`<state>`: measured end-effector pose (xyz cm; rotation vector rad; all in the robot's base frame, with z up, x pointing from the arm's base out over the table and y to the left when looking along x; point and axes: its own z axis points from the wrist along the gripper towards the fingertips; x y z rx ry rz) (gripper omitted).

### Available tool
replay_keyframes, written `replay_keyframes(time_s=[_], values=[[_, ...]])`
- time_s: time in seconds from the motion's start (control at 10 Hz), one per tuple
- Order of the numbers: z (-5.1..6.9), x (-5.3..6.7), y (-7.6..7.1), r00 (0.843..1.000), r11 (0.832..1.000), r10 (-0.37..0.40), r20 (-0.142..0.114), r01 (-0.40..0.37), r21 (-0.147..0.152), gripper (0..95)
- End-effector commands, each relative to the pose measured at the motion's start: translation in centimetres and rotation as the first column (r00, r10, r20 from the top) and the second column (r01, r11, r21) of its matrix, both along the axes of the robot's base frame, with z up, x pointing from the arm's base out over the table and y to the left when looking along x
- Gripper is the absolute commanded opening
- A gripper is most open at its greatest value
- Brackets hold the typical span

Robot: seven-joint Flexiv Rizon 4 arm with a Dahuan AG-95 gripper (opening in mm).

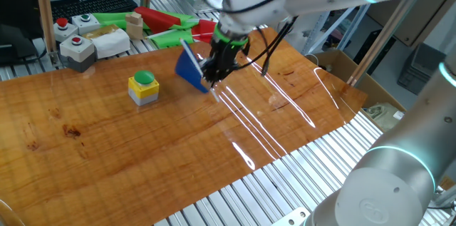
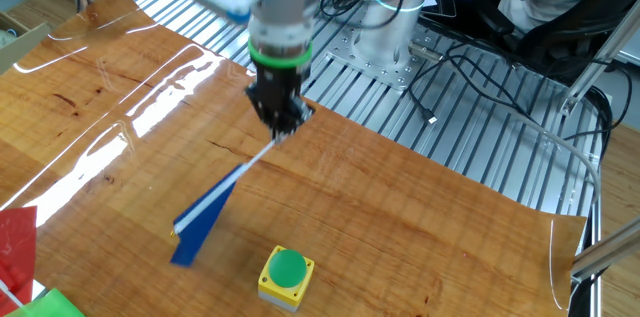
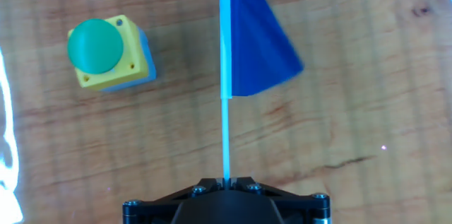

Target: Wave the flag

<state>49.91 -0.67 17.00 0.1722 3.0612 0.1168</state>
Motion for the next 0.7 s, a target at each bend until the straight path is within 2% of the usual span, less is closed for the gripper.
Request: replay_keyframes(time_s=[0.1, 0.5, 0.7], values=[[1.7, -0.6, 0.3, 1.000, 1.000, 0.004, 0.002, -0.004, -0.003, 0.0], [4.9, -1.5, 1.3, 1.000, 1.000, 0.011, 0.004, -0.010, -0.015, 0.0], [5.9, -1.7, 1.6, 1.000, 1.000, 0.012, 0.001, -0.012, -0.015, 0.0]])
